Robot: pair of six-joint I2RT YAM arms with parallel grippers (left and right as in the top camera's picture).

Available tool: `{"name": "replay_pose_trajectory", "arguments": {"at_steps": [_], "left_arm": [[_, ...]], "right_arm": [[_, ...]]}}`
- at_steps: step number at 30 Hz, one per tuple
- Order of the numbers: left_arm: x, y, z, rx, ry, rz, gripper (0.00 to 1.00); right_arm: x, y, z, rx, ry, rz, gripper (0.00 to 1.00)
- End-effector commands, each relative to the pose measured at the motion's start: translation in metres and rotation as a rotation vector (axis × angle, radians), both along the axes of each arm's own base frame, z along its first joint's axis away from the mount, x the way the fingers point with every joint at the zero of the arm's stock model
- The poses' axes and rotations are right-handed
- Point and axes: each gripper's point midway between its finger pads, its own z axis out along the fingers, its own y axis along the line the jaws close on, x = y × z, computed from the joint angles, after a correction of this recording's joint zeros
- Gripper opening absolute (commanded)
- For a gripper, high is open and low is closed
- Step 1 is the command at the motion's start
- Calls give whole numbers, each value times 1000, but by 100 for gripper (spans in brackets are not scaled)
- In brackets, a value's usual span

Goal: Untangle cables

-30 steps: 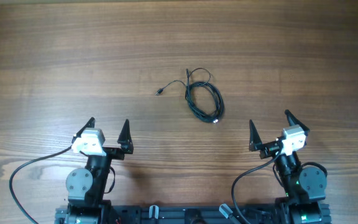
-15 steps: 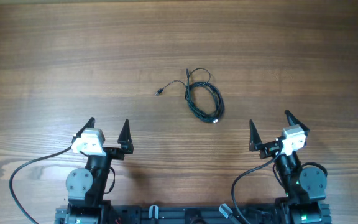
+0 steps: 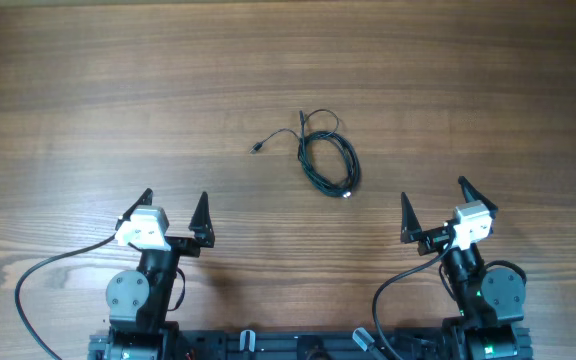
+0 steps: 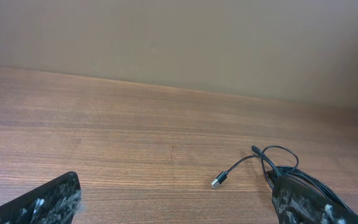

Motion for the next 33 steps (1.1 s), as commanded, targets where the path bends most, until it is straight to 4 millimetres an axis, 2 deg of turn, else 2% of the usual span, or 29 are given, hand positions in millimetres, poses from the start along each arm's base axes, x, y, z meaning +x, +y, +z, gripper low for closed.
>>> {"name": "replay_pose_trajectory", "arguments": {"at_steps": [1,10,14,20,22,26,30,33], "left_arm": [[0,2,-3,20,0,9,100],[0,2,-3,20,0,9,100],[0,2,-3,20,0,9,100],[0,2,-3,20,-1,9,100],[0,3,-3,20,-1,10,100],[1,4,-1,21,-7,17,100],[1,4,-1,20,-7,17,100],[0,-2,7,15,-38,-16,100]], "right_arm": [[0,-4,3,-7,-16,-19,100],[0,-4,3,-6,-16,-19,100],[1,-9,4,-109,-43,-53,100],[1,-9,2,-107,-34,-52,100],[0,-1,3,-79,-34,-6,100],[-2,6,3,205,40,38,100],[1,7,-12,185,102,38,100],[-2,22,-20,159,152,121,100]]}}
